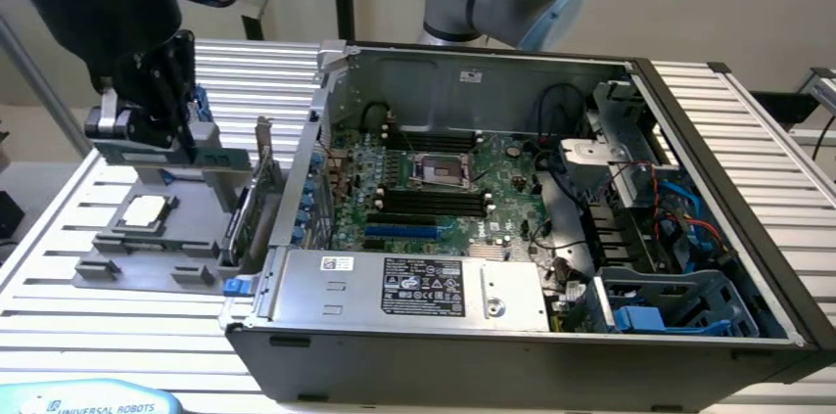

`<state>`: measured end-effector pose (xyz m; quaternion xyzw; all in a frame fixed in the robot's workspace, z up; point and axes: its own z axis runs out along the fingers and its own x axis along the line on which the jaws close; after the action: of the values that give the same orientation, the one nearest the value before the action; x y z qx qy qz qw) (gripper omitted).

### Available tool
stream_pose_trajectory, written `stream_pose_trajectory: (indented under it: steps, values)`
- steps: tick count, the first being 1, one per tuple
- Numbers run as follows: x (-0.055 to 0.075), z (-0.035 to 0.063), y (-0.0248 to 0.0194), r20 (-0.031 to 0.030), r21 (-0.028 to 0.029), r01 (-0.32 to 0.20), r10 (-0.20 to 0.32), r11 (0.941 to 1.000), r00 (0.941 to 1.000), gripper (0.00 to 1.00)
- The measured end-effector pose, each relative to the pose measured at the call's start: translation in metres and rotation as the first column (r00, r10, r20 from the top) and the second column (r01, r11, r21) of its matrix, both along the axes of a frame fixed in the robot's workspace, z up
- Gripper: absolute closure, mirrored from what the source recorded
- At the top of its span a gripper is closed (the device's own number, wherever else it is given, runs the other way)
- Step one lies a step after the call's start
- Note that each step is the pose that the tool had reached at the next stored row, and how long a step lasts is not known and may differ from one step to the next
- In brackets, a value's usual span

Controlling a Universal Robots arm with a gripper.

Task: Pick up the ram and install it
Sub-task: 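Pick up the ram and move it above insertion slot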

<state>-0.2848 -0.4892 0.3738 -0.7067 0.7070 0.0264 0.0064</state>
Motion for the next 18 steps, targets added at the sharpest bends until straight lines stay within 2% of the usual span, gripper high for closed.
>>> stream_pose_trajectory:
  steps: [6, 18]
  values:
    - [0.027, 0.0045, 0.0009, -0.0016, 0.0000, 0.000, 0.000, 1.0000, 1.0000, 0.86]
    - [0.080, 0.0049, 0.0047, -0.0066, 0.0000, 0.000, 0.000, 1.0000, 1.0000, 0.86]
